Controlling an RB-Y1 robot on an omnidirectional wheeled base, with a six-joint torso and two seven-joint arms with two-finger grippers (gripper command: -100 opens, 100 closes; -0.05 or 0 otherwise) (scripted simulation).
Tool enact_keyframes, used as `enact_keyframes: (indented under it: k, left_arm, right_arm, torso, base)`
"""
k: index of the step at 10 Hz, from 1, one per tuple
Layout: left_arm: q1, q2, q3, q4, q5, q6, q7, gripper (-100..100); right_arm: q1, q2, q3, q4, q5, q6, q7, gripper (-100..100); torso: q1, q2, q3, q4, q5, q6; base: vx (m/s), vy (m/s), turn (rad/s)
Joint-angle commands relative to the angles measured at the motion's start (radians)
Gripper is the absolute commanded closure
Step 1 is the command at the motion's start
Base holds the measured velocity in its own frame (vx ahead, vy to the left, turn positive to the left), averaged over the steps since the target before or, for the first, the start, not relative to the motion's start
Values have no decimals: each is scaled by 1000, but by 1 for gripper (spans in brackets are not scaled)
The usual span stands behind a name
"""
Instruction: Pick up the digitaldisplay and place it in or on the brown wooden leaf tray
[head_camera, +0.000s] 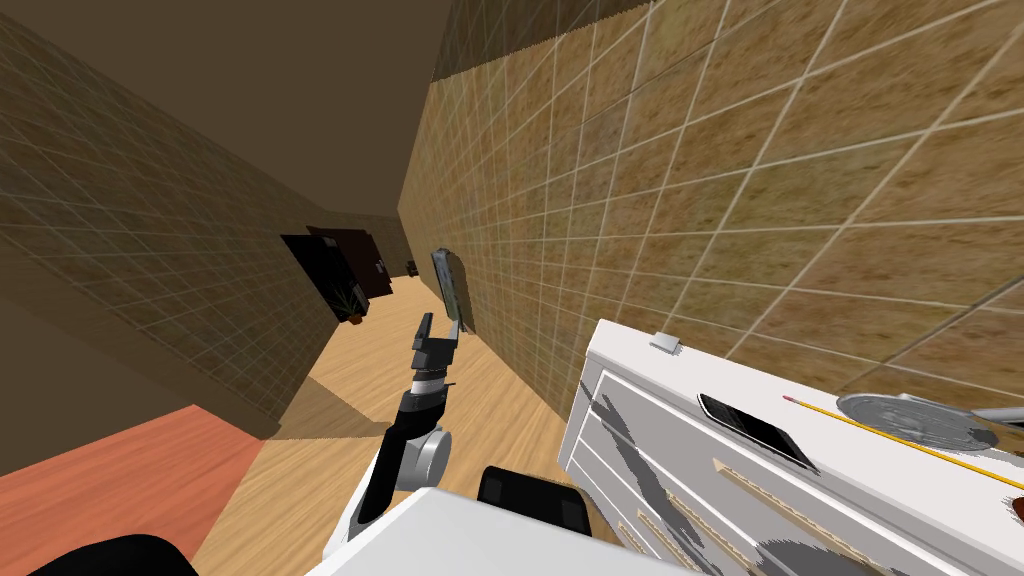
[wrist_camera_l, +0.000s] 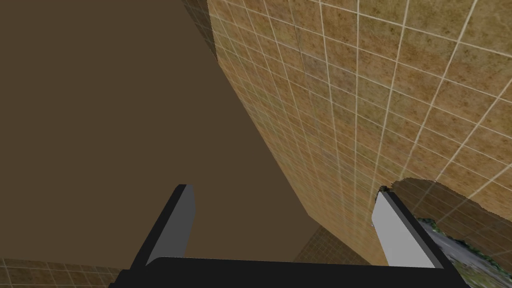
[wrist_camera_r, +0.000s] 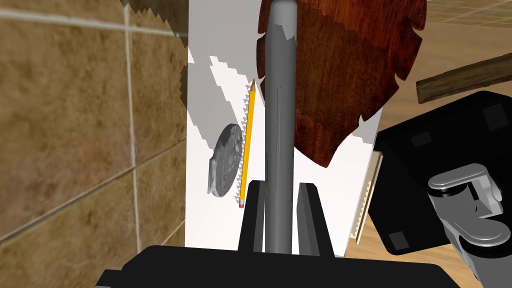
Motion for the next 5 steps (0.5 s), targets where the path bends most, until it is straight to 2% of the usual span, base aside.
enact_keyframes:
  k: [1, 2, 3, 5]
  left_arm:
    - [0, 0, 0, 0, 0, 0, 0, 0]
    - [0, 0, 0, 0, 0, 0, 0, 0]
    - [0, 0, 0, 0, 0, 0, 0, 0]
    - [0, 0, 0, 0, 0, 0, 0, 0]
  right_arm:
    - [-6, -5, 0, -9, 23, -8, -3, 100]
    - [-11, -11, 0, -18, 45, -18, -5, 100]
    - [-14, -16, 0, -26, 66, -30, -7, 100]
    - [-17, -21, 0, -33, 86, -44, -9, 100]
  torso:
    - [0, 0, 0, 0, 0, 0]
    - [-4, 2, 1, 1, -2, 1]
    - [-6, 4, 3, 1, -3, 3]
    - [1, 0, 0, 0, -1, 2]
  base:
    - [-97, -187, 182]
    - [-89, -172, 88]
    - [-19, -97, 42]
    - [-13, -48, 19]
